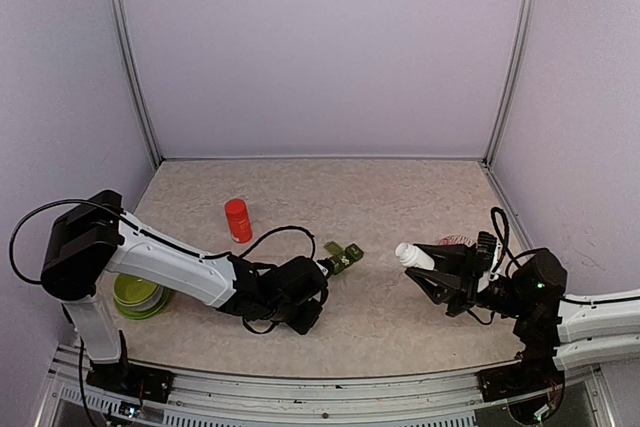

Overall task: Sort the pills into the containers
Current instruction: Pick up the lid of the pill bottle from the center of the board, then close the lid of the pill bottle.

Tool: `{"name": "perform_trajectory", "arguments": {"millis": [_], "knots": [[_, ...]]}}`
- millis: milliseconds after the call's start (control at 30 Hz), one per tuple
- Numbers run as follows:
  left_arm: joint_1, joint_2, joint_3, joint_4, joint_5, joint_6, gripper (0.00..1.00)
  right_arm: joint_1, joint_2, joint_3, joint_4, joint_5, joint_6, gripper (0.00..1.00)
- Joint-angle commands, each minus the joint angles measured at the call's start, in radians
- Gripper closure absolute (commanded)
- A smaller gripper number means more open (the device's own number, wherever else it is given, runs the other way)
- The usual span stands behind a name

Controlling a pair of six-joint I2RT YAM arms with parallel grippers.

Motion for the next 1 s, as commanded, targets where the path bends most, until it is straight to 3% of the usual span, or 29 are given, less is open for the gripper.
{"name": "perform_trajectory", "arguments": {"millis": [0, 433, 633, 967], "knots": [[-0.007, -0.038, -0.021, 0.004, 0.033, 0.023, 0.83, 0.008, -0.021, 0.007, -0.006, -0.004, -0.006, 1.00], [-0.005, -0.322, -0.084, 0.299, 0.421, 0.132, 0.85, 0.010, 0.056, 0.017, 0.046, -0.091, 0.007, 1.00], [-0.006, -0.391, -0.121, 0.454, 0.569, 0.098, 0.85, 0.013, 0.109, 0.025, 0.081, -0.116, 0.024, 1.00], [-0.006, -0.435, -0.143, 0.638, 0.697, 0.006, 0.85, 0.026, 0.183, 0.038, 0.144, -0.098, 0.034, 1.00]]}}
